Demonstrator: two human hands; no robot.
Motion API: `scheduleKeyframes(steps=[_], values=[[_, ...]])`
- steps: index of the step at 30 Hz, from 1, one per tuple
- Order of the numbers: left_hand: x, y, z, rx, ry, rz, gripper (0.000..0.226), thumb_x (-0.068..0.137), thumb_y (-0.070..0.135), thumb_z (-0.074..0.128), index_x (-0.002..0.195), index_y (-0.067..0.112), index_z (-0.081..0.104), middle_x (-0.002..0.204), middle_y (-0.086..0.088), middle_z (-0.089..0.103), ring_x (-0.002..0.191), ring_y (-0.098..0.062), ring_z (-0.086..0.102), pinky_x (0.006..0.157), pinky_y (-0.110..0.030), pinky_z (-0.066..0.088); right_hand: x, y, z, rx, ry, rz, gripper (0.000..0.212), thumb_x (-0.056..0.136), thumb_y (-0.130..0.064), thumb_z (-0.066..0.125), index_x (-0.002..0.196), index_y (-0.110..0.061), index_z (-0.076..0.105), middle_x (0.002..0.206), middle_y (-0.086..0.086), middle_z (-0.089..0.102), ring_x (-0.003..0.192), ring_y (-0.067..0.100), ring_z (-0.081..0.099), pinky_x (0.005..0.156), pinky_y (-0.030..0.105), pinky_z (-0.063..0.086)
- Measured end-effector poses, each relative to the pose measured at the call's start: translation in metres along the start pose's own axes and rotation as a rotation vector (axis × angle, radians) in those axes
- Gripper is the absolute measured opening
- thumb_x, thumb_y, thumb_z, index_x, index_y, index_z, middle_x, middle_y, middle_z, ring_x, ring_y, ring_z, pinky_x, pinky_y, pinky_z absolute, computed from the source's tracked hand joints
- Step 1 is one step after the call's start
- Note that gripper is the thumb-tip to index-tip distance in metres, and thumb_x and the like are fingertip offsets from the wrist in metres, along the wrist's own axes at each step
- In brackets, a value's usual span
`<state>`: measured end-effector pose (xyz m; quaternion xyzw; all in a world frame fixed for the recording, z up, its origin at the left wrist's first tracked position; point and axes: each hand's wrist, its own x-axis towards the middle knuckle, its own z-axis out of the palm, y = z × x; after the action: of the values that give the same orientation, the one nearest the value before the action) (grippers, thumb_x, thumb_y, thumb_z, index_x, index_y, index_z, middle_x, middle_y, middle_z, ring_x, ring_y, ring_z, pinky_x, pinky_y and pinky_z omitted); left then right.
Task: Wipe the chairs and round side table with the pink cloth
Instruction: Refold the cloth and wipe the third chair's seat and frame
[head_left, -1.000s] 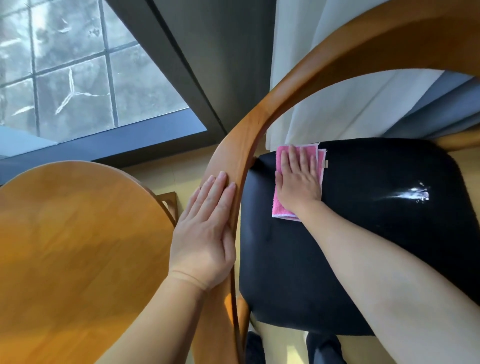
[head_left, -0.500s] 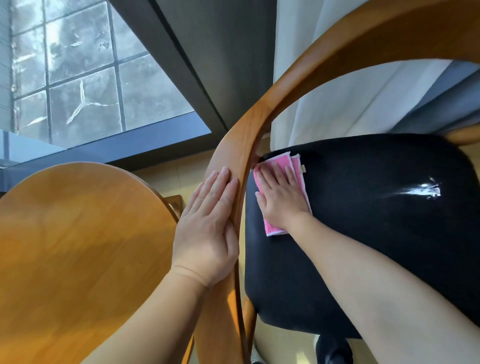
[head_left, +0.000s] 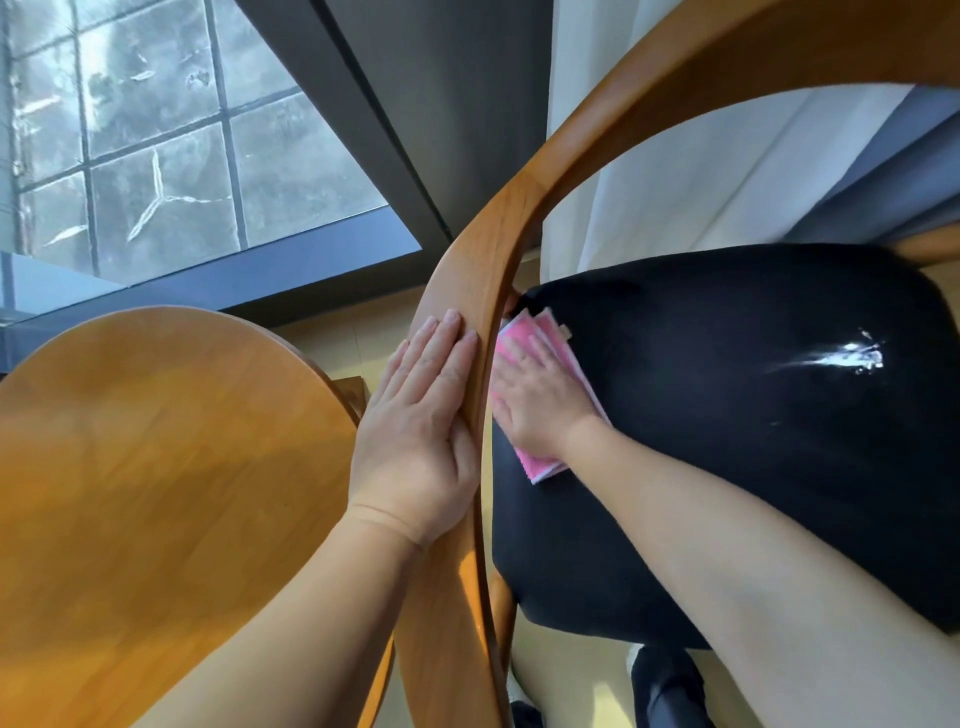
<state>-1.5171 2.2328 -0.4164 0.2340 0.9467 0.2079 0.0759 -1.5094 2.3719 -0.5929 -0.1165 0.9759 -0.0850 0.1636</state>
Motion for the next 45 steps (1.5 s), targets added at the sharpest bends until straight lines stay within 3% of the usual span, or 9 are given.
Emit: scheduleKeyframes(steps=[6,12,16,21,24,34,37,40,45], values=[[-0.001,-0.001,0.001,0.017,0.009,0.001,0.053,0.091,0.030,0.028,0.140,0.022,0.045,0.149,0.007,0.036,0.142,-0.008,0.020,0.117,-0.019,0.008,0.004,0.017,0.000,0.023,-0.013,-0.113,0.057,0.101,-0.044,0.021,0.149,-0.017,0.035,0.158,0.003,0.030,0.149,0.023,0.014,0.122,0.044,0.000],[0.000,-0.001,0.001,0.012,0.021,0.011,0.053,0.090,0.030,0.028,0.140,0.021,0.046,0.149,0.005,0.037,0.142,-0.010,0.023,0.118,-0.023,0.010,0.006,0.046,-0.010,-0.029,0.004,-0.203,0.058,0.102,-0.046,0.016,0.150,-0.020,0.034,0.158,0.000,0.030,0.150,0.024,0.010,0.121,0.046,-0.005],[0.001,-0.001,0.001,0.015,0.027,0.010,0.055,0.089,0.028,0.028,0.141,0.022,0.044,0.149,0.006,0.035,0.142,-0.009,0.021,0.118,-0.022,0.008,0.001,0.080,-0.009,-0.062,0.043,0.113,0.063,0.097,-0.046,0.007,0.155,-0.022,0.017,0.161,-0.001,0.021,0.149,0.022,0.011,0.121,0.043,-0.002],[0.001,-0.001,0.001,0.024,0.037,0.003,0.056,0.089,0.029,0.027,0.141,0.023,0.044,0.150,0.007,0.034,0.140,-0.004,0.016,0.116,-0.017,0.004,0.015,0.036,-0.006,0.097,0.100,0.387,0.060,0.100,-0.041,0.011,0.156,-0.018,0.009,0.163,0.002,0.009,0.150,0.025,0.000,0.121,0.047,-0.004],[0.000,-0.002,0.002,0.013,0.036,0.024,0.054,0.090,0.030,0.028,0.141,0.022,0.044,0.149,0.008,0.033,0.139,-0.001,0.014,0.116,-0.015,0.003,-0.001,0.005,0.004,0.097,0.101,0.292,0.060,0.100,-0.039,0.011,0.156,-0.015,0.009,0.163,0.005,0.011,0.150,0.027,0.002,0.121,0.048,-0.003],[-0.001,-0.001,0.001,0.002,0.027,0.014,0.055,0.091,0.031,0.026,0.143,0.024,0.041,0.151,0.008,0.031,0.139,-0.001,0.010,0.117,-0.028,0.008,-0.099,-0.052,0.047,0.069,-0.049,-0.028,0.061,0.100,-0.040,0.017,0.155,-0.015,0.008,0.162,0.007,0.001,0.149,0.029,-0.008,0.120,0.049,-0.003],[-0.002,-0.001,0.001,0.000,0.027,0.007,0.054,0.091,0.030,0.028,0.143,0.024,0.041,0.152,0.006,0.032,0.141,-0.005,0.012,0.117,-0.031,0.010,-0.131,-0.071,0.054,0.076,-0.101,-0.039,0.061,0.101,-0.040,0.012,0.154,-0.014,-0.002,0.158,0.007,-0.014,0.146,0.030,-0.020,0.119,0.050,-0.012],[-0.003,-0.001,0.002,0.006,0.021,0.005,0.052,0.092,0.026,0.032,0.144,0.024,0.040,0.152,0.007,0.031,0.142,-0.008,0.014,0.117,-0.030,0.009,-0.163,-0.086,0.057,0.026,-0.201,-0.093,0.060,0.101,-0.035,0.006,0.148,-0.011,-0.023,0.151,0.010,-0.035,0.139,0.033,-0.035,0.113,0.052,-0.023],[-0.002,-0.001,0.001,0.032,0.018,-0.005,0.052,0.092,0.022,0.035,0.144,0.024,0.040,0.152,0.007,0.031,0.144,-0.013,0.017,0.118,-0.030,0.009,-0.185,-0.088,0.062,0.047,-0.315,-0.127,0.058,0.096,-0.030,-0.006,0.143,-0.013,-0.035,0.150,0.006,-0.040,0.135,0.031,-0.041,0.107,0.050,-0.031]])
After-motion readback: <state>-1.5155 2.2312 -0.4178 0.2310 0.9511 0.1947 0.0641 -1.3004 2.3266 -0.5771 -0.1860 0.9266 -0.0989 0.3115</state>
